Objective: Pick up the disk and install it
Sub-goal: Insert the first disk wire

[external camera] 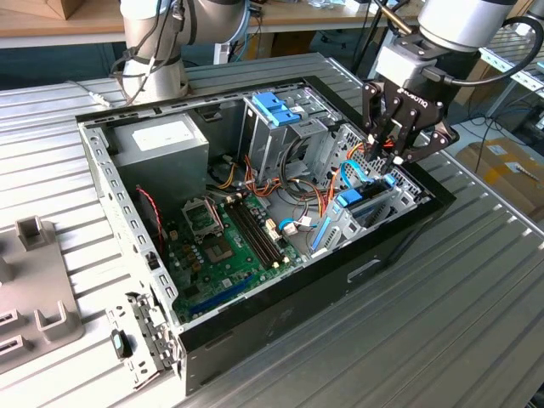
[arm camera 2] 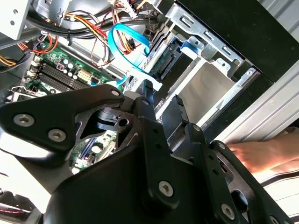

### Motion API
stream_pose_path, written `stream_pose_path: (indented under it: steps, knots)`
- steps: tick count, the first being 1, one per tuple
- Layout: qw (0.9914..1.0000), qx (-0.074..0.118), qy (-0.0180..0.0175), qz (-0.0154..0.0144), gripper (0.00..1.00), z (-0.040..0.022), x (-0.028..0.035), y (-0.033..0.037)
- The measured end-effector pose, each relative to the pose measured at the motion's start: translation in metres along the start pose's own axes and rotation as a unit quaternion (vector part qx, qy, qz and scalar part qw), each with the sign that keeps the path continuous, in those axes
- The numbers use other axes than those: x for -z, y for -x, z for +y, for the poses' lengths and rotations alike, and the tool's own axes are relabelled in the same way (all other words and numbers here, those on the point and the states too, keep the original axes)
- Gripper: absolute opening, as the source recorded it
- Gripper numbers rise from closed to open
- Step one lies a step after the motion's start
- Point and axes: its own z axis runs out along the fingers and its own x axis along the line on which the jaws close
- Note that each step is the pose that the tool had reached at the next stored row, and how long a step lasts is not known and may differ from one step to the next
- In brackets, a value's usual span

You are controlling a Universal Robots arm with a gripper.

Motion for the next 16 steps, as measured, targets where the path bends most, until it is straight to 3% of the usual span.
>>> stream_pose_path:
  steps: [10, 16]
  knots:
    - [1.0, 0.0, 0.0, 0.0, 0.36, -0.0002, 0.0001, 0.0]
    - [1.0, 0.0, 0.0, 0.0, 0.36, -0.0065, -0.0023, -0.0005]
